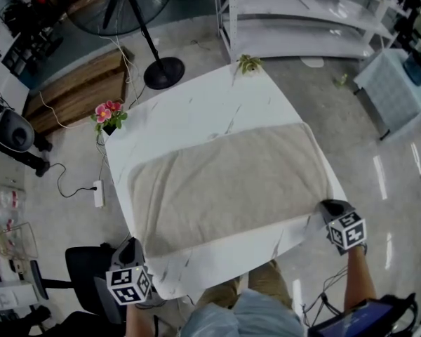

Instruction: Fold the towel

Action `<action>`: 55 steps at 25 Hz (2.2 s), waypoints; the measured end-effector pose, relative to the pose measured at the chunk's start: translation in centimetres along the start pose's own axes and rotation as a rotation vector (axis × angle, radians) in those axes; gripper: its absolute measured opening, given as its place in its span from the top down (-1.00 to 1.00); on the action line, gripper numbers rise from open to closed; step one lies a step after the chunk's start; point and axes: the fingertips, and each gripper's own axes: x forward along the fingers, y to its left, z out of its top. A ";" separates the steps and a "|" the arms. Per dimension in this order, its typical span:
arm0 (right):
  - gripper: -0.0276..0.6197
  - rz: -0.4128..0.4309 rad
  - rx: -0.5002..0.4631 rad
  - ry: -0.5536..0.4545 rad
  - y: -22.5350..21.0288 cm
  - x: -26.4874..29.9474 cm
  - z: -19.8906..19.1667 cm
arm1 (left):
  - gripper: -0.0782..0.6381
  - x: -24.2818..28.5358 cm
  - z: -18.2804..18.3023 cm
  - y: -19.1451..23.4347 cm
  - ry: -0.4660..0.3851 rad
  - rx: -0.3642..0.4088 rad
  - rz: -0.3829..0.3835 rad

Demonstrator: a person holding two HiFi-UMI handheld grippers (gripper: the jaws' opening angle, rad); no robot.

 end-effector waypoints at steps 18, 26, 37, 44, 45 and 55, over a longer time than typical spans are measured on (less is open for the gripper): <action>0.81 -0.045 0.033 -0.065 0.1 0.1 2.2 | 0.76 8.6 11.6 -4.0 -0.157 0.096 -0.133; 0.78 -0.092 0.035 -0.166 -1.3 -4.5 5.9 | 0.76 10.4 13.0 -9.3 -0.157 0.129 -0.185; 0.78 0.070 -0.058 -0.311 7.6 -1.2 16.8 | 0.76 10.8 14.2 -7.1 -0.177 0.063 -0.079; 0.78 0.448 -0.346 -0.415 26.0 6.7 31.1 | 0.76 10.1 12.3 -2.1 -0.153 -0.054 0.041; 0.79 0.489 -0.385 -0.415 28.4 7.9 32.5 | 0.76 10.3 11.9 -1.5 -0.143 -0.073 0.053; 0.86 0.647 -0.594 -0.227 40.9 19.3 34.0 | 0.76 14.1 9.8 2.5 -0.075 -0.166 0.067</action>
